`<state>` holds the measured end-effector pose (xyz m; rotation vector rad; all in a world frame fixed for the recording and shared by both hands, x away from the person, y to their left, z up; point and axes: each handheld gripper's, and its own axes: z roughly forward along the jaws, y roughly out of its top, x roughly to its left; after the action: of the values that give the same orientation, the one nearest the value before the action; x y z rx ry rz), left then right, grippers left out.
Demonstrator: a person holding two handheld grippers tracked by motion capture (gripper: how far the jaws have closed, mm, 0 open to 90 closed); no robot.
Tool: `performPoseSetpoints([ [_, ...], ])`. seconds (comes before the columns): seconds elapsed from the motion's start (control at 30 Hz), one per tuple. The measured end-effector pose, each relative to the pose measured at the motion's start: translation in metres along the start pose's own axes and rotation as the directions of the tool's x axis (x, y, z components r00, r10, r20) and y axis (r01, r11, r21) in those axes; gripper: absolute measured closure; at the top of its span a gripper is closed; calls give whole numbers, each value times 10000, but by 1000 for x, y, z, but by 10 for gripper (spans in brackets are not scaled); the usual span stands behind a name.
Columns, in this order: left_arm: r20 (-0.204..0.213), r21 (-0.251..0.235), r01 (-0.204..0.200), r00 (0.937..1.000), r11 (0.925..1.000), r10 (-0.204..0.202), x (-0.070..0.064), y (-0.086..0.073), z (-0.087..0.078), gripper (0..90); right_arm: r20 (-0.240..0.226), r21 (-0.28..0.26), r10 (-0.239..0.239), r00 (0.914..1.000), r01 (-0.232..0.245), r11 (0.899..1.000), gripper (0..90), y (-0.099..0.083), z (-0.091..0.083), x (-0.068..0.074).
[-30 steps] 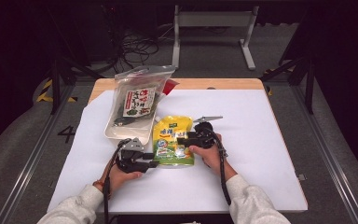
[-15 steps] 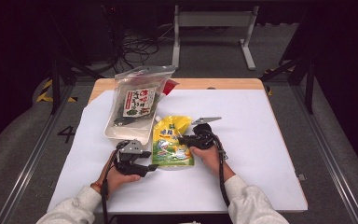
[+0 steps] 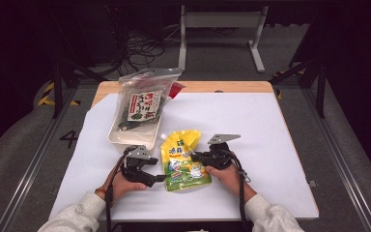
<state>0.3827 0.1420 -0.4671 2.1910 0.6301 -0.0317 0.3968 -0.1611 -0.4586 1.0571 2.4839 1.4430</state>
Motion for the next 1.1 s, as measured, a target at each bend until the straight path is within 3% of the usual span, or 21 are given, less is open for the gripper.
performPoseSetpoints([
  [0.07,108,-96,91,9999,9999,-90,0,2,3,199,-321,-292,-88,9994,78,9995,842,-2,-4,2],
  [0.3,572,-484,142,9983,9987,-114,-3,12,6,193,-421,-908,-597,9973,557,9943,845,-3,-15,7],
  [0.4,928,-908,159,9957,9957,-75,-7,19,6,208,-351,-1284,-1130,9930,1077,9859,845,-1,-23,17],
  [0.5,777,-1242,-162,9966,9921,260,-13,25,2,275,-185,-1386,-1619,9866,1579,9777,845,2,-26,24],
  [0.53,677,-1383,-270,9970,9900,366,-14,26,0,327,-362,-1464,-1657,9855,1588,9764,846,3,-27,26],
  [0.6,596,-1495,-296,9975,9883,388,-14,26,-2,450,-288,-1429,-1814,9830,1755,9741,846,4,-26,29],
  [0.63,580,-1959,-422,9968,9797,545,-14,24,-7,450,-170,-1384,-1952,9806,1911,9718,846,4,-26,31],
  [0.67,461,-2037,-631,9962,9770,740,-14,24,-10,549,-228,-1400,-2018,9792,1968,9704,844,5,-25,33],
  [0.73,350,-2081,-811,9953,9748,902,-17,24,-12,609,-216,-1429,-1962,9803,1912,9711,841,7,-23,35],
  [0.93,147,-2281,-1222,9916,9659,1289,-19,26,-18,680,23,-1495,-2151,9766,2130,9655,825,11,-23,39],
  [1.1,-211,-2280,-1398,9901,9636,1386,-22,28,-18,657,172,-1622,-2134,9768,2134,9634,827,13,-21,39],
])
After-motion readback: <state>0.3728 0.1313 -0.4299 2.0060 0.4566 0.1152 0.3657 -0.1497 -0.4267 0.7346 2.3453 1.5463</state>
